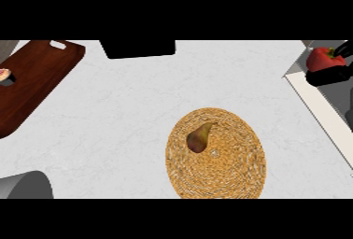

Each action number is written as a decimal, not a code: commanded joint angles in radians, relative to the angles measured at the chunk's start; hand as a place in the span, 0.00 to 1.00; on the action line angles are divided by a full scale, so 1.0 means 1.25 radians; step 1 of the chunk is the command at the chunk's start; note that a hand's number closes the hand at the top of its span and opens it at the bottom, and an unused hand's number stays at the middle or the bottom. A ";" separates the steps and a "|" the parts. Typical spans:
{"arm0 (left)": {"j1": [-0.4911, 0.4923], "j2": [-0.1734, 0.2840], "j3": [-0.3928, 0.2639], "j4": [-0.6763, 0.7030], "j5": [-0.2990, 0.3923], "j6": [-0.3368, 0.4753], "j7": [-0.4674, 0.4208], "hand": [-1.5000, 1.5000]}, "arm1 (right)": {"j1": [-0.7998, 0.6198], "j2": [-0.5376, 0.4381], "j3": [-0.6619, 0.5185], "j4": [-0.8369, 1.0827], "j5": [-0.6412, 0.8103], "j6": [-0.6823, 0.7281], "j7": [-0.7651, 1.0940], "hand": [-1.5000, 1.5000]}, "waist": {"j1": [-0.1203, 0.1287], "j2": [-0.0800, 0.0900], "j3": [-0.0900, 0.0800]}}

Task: Pick the bell pepper from the placemat and place it in the tiered shelf

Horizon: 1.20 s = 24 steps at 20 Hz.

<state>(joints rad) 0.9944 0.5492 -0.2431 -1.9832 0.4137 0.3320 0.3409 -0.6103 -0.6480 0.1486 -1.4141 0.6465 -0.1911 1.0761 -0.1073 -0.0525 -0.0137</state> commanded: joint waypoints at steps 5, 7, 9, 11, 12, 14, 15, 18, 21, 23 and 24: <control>-0.206 0.013 0.103 -0.071 -0.048 0.005 -0.117 0.50 | -0.111 -0.014 -0.055 -0.021 0.078 -0.007 0.115 1.00 | -0.026 0.002 -0.001; -0.205 0.011 0.104 -0.070 -0.043 0.006 -0.120 0.50 | -0.138 -0.028 -0.060 -0.023 0.107 0.012 0.128 1.00 | -0.019 -0.001 -0.002; -0.204 0.013 0.103 -0.056 -0.043 0.006 -0.118 0.50 | -0.149 -0.043 -0.072 -0.015 0.132 0.015 0.126 1.00 | -0.027 -0.002 -0.002; -0.201 0.010 0.103 -0.068 -0.039 0.011 -0.119 0.50 | -0.165 -0.055 -0.078 -0.005 0.155 0.031 0.131 1.00 | -0.021 0.000 -0.001; -0.204 0.005 0.094 -0.059 -0.039 0.013 -0.111 0.50 | -0.169 -0.064 -0.071 0.007 0.173 0.051 0.134 1.00 | -0.029 0.003 -0.004; -0.204 0.013 0.101 -0.066 -0.036 0.013 -0.107 0.50 | -0.176 -0.080 -0.070 0.026 0.181 0.091 0.129 1.00 | -0.033 0.003 -0.004; -0.201 0.010 0.097 -0.063 -0.041 0.016 -0.112 0.50 | -0.172 -0.078 -0.072 0.032 0.194 0.088 0.139 1.00 | -0.029 0.003 -0.002; -0.203 0.014 0.097 -0.058 -0.044 0.017 -0.112 0.50 | -0.199 -0.096 -0.083 0.047 0.204 0.122 0.134 1.00 | -0.028 0.003 -0.003; -0.205 0.011 0.086 -0.053 -0.044 0.014 -0.116 0.50 | -0.216 -0.107 -0.095 0.067 0.209 0.157 0.133 1.00 | -0.024 0.001 -0.003; -0.220 0.011 0.098 -0.053 -0.038 0.022 -0.112 0.50 | -0.227 -0.103 -0.105 0.075 0.218 0.148 0.131 1.00 | -0.025 0.007 -0.001; -0.217 0.011 0.089 -0.058 -0.045 0.019 -0.121 0.50 | -0.232 -0.121 -0.111 0.098 0.228 0.165 0.129 1.00 | -0.018 0.010 -0.001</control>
<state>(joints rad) 0.9689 0.5386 -0.2744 -1.9698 0.4378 0.3556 0.3495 -0.8650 -0.7785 0.0248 -1.3264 0.9081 -0.0549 1.1199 -0.1165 -0.0460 -0.0151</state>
